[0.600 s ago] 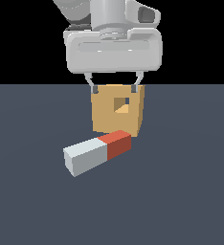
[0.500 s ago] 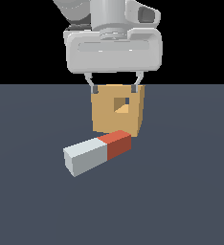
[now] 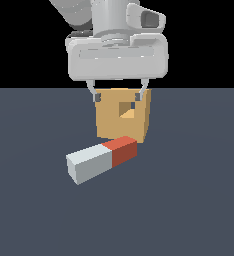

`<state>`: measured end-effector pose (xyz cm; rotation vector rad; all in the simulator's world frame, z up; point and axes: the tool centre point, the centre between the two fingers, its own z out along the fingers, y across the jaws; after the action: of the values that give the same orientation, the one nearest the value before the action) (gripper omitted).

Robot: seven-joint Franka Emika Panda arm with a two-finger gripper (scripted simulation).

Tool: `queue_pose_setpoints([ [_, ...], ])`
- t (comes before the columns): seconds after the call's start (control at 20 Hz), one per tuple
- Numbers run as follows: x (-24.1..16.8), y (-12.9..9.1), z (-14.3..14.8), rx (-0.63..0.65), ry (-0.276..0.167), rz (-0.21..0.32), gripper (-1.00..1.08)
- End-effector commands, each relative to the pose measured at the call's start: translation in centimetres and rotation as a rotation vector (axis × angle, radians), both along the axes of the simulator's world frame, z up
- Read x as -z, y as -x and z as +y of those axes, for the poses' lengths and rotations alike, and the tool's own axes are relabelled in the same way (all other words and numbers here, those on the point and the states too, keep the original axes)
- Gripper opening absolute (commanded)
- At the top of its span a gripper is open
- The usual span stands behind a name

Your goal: Insert the peg into the horizontal hole in a box.

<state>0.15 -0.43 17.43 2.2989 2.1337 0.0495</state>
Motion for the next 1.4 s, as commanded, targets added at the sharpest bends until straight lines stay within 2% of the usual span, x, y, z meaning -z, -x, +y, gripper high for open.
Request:
queue_pose_setpoints([
  [0.0, 0.5, 0.3, -0.3, 0.040, 0.000, 0.002, 1.00],
  [1.0, 7.4, 4.9, -3.0, 0.597, 0.006, 0.023, 1.00],
  [1.35, 9.1, 6.2, -3.2, 0.735, 0.007, 0.029, 1.00],
])
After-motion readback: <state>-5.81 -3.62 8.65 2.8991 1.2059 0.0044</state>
